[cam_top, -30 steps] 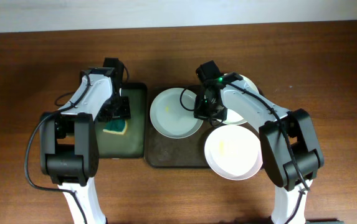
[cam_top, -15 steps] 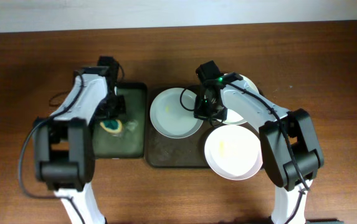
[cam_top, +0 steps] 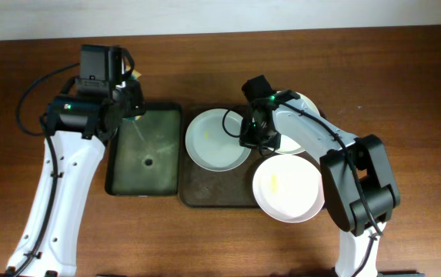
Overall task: Clean dirty plates on tray and stack at the side
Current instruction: 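Lift the sponge with the left gripper toward the pale blue plate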
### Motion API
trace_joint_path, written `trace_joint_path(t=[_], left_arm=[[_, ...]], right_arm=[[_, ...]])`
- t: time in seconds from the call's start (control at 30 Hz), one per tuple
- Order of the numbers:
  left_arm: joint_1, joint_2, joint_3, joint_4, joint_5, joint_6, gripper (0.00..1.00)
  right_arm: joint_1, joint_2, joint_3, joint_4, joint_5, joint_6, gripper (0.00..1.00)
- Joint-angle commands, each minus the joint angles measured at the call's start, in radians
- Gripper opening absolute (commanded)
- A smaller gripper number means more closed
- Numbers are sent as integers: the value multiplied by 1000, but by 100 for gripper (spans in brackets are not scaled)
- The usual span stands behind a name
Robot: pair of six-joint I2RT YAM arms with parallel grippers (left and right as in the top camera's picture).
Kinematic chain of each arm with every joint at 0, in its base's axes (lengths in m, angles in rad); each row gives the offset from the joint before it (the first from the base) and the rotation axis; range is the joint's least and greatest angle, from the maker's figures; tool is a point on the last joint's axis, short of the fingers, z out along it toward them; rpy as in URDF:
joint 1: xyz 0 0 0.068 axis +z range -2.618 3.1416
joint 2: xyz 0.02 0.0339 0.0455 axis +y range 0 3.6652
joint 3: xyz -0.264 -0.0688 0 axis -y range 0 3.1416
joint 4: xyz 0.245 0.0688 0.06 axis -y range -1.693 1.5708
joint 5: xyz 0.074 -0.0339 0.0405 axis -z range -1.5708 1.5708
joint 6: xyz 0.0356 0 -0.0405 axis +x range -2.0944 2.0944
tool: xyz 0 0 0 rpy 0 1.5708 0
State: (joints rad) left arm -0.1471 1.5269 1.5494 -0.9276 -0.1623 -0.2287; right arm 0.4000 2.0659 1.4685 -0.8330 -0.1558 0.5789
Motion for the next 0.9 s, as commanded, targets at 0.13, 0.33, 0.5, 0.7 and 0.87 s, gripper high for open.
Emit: trace_joint_path(t=[0.13,0.33,0.5,0.7,0.87], left_arm=[[-7,-3,0,22,-29,-2,0],[-7,4,-7,19,-29,-2,0],[-7,43,-8,13,-29,-2,0],[-7,113,-8,15,-29,-2,0],[-7,130,-8,10,-25,-2,0]], right_arm=[[-1,3,-6,-5,-1,2,4],[-1,3,-6,-5,-2,2,5],[-1,3,-6,-5,-2,-21,9],[-1,3,-6,-5,-2,-24,8],[-1,3,-6,-4,-2,-24,8]])
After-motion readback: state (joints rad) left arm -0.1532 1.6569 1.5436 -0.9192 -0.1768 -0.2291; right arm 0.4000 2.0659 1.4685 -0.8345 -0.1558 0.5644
